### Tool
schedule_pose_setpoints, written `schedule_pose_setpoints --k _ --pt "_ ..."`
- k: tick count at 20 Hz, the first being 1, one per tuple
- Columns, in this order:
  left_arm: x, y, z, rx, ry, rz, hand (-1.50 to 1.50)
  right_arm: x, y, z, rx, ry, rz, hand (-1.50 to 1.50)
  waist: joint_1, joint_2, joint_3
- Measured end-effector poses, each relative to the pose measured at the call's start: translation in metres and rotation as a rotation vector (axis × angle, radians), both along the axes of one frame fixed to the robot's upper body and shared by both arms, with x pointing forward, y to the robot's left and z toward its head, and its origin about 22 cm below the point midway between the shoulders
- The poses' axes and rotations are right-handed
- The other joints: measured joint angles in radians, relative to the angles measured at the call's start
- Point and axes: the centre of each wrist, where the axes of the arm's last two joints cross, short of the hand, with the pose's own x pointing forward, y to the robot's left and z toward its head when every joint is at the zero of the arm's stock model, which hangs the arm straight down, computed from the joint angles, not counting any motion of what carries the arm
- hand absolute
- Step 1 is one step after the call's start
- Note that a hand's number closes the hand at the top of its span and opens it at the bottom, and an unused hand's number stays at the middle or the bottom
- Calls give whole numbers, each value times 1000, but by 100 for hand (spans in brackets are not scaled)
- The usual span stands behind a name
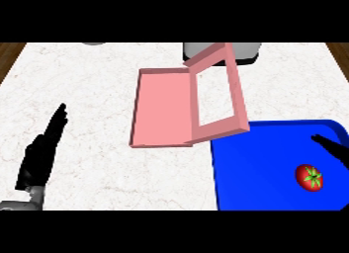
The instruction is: Pick the tomato from the tray and place it in the cardboard box
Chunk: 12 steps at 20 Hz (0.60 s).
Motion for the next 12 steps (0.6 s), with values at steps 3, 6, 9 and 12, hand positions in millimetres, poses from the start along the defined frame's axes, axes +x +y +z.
schedule_pose_setpoints --k 3,6,9,12 --pt "-7 4 2 -4 3 1 0 -2 -2 -9 -10 11 -6 -150 1 0 0" --pt "-9 -1 1 -5 2 -2 0 -5 -3 -18 -8 9 -9 -150 0 0 0" --pt "-7 -2 0 -5 3 -3 0 -4 -1 -20 -10 6 -11 -150 0 0 0" --pt "-6 -3 1 -2 4 -1 0 -8 -4 -23 -10 1 -10 -150 -1 0 0"
